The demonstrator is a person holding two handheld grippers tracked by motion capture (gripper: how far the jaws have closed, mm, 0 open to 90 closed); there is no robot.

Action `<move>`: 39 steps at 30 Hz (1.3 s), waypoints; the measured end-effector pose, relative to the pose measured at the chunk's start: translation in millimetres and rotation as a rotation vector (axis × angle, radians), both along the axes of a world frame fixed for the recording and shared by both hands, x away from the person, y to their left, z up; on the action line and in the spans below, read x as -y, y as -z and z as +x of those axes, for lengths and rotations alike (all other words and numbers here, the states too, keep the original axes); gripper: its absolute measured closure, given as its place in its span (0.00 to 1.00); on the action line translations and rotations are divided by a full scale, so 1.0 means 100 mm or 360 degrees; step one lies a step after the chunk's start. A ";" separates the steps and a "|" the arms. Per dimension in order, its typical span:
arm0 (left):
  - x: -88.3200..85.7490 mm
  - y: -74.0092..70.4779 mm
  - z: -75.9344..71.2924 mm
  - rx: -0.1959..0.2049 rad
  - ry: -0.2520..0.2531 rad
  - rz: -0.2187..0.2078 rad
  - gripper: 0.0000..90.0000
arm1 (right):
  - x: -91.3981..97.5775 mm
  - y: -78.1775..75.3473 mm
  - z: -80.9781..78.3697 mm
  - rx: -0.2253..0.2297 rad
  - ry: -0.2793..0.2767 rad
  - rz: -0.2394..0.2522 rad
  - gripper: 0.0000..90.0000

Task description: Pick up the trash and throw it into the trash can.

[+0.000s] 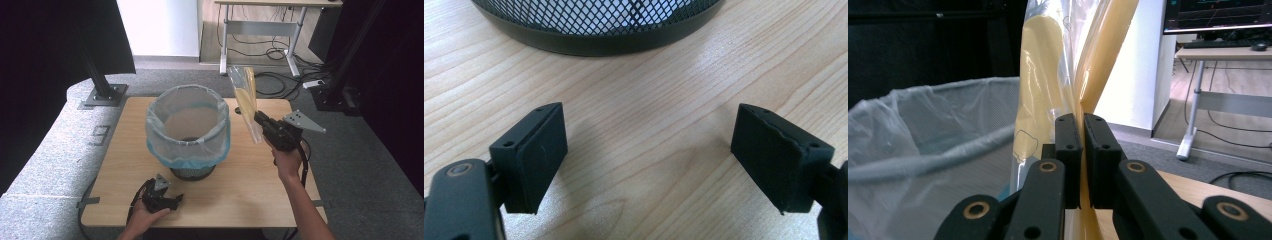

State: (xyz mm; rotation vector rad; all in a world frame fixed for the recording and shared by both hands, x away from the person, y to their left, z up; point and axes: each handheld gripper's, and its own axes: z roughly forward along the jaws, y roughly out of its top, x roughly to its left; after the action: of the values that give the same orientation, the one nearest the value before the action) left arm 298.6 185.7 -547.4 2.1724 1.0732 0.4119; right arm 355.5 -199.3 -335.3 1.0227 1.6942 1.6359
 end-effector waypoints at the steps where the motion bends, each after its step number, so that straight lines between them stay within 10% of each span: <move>1: 0.00 0.00 0.00 0.0000 0.0000 0.0000 0.16 | -0.04 -0.05 0.01 0.0012 -0.0012 -0.0002 0.95; 39: 0.00 0.00 0.00 0.0003 0.0001 0.0006 0.16 | -0.76 -0.38 0.36 -0.0034 -0.0211 -0.0059 0.95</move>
State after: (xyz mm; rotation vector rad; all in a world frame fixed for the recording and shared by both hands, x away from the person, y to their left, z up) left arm 298.7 185.8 -547.5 2.1753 1.0716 0.4160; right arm 391.0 -123.1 -297.1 0.9309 1.8340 1.6743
